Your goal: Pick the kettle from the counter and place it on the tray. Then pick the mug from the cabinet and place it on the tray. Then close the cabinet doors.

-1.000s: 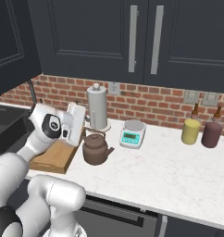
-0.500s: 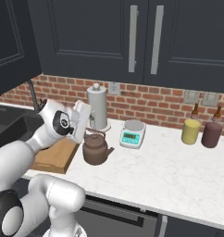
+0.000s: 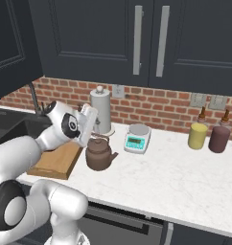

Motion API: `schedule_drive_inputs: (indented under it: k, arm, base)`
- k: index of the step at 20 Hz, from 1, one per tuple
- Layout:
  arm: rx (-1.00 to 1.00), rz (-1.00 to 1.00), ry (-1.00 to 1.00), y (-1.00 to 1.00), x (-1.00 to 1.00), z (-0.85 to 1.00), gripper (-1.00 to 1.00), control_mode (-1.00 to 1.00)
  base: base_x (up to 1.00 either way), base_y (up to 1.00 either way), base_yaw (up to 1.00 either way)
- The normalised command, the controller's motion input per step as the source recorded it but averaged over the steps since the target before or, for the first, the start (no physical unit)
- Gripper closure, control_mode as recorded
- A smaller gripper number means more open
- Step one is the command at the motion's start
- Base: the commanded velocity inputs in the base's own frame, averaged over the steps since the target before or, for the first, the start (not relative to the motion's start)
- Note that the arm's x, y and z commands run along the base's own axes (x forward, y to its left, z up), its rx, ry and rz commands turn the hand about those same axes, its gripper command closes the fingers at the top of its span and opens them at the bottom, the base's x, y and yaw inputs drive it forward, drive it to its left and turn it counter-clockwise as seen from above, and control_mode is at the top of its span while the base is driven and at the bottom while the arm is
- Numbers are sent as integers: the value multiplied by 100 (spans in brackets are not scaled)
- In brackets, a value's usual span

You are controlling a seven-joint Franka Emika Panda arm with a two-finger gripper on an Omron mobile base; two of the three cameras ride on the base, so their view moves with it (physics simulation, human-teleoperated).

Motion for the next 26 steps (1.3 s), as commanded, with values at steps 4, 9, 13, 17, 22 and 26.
schedule_drive_inputs:
  k: [4, 9, 13, 17, 22, 26]
  arm:
    - [6, 0, 0, -7, 6, -16, -100, -100]
    - [9, 0, 0, -11, 1, -14, -100, -100]
    - [9, 0, 0, -10, 0, -14, -100, -100]
    - [8, 0, 0, -8, 1, -12, -100, -100]
    - [7, 0, 0, -1, 2, -12, -100, -100]
    - [2, 0, 0, 0, 0, -17, 100, -100]
  base:
    - [0, 0, 0]
    - [0, 0, 0]
    - [0, 0, 0]
    - [0, 0, 0]
    - [0, 0, 0]
    - [0, 0, 0]
